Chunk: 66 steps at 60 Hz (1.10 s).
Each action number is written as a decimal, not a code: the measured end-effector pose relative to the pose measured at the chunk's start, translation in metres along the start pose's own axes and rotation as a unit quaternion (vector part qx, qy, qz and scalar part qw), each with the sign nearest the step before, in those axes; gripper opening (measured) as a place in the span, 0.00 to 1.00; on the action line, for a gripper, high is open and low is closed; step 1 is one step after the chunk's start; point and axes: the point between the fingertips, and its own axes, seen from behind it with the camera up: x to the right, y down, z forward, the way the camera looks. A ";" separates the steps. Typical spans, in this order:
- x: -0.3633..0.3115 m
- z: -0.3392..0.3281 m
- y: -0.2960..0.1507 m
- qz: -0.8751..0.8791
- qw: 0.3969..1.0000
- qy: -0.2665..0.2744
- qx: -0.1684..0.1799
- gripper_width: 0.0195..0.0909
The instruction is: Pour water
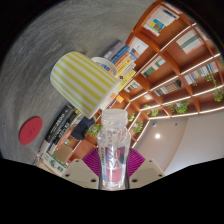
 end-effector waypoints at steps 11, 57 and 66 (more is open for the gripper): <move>-0.008 -0.001 0.005 0.024 1.000 -0.014 -0.008 0.19; -0.103 -0.014 0.016 0.895 0.403 -0.189 0.018 0.19; -0.116 -0.017 0.002 0.884 0.428 -0.188 0.020 0.19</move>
